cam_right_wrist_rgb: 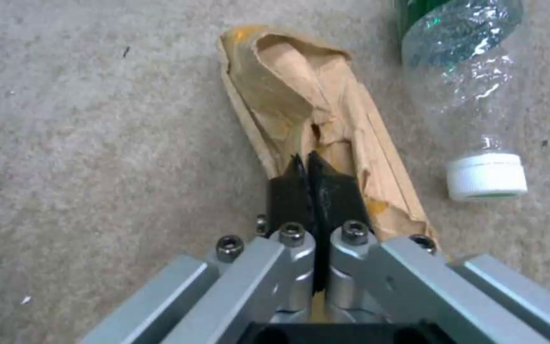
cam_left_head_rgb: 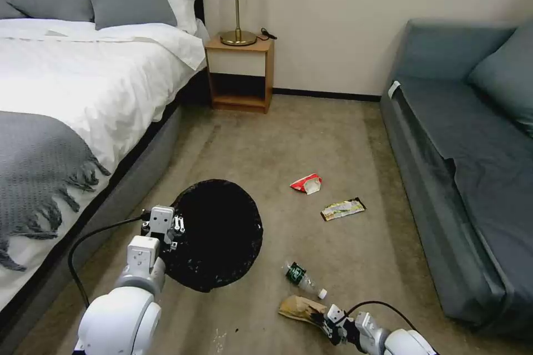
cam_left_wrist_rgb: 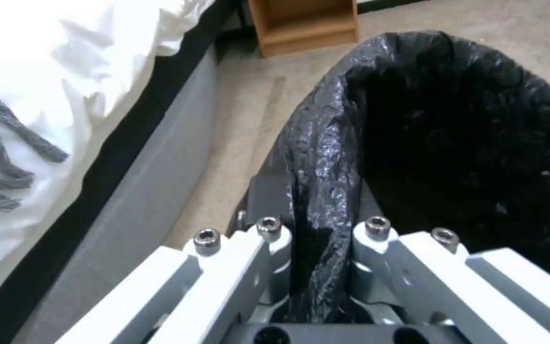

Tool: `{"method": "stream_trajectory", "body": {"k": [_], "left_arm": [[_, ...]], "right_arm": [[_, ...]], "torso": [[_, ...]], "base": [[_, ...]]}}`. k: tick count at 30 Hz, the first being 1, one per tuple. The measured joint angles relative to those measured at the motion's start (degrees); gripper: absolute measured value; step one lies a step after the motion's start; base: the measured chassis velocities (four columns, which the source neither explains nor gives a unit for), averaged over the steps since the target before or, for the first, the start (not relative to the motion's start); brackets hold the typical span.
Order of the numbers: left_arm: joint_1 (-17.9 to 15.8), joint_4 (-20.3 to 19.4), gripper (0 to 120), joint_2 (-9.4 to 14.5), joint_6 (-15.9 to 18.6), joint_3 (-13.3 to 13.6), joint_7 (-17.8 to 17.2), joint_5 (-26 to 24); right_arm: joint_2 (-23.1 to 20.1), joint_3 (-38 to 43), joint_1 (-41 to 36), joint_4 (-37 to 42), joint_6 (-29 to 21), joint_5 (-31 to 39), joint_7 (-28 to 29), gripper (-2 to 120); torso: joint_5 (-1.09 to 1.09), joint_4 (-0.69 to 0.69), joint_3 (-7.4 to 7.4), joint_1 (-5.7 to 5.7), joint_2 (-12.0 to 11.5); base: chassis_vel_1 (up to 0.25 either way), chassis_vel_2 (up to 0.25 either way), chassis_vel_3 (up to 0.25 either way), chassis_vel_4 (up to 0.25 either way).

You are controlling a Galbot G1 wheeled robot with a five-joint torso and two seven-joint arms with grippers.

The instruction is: Pick up the trash bin, then pick up the garbage on the floor and place it into the trash bin.

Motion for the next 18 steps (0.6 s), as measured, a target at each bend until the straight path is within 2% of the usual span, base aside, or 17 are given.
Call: {"method": "stream_trajectory", "body": {"k": [18], "left_arm": [[-0.3, 2.2, 7, 1.3, -1.0, -0.6, 0.4, -0.6]], "right_arm": [[-0.2, 3.6, -4.4, 6.4, 1.8, -0.3, -1.1, 0]], "torso": [[0.0, 0.0, 0.0, 0.0, 0.0]], "base": [[0.0, 0.0, 0.0, 0.0]]}}
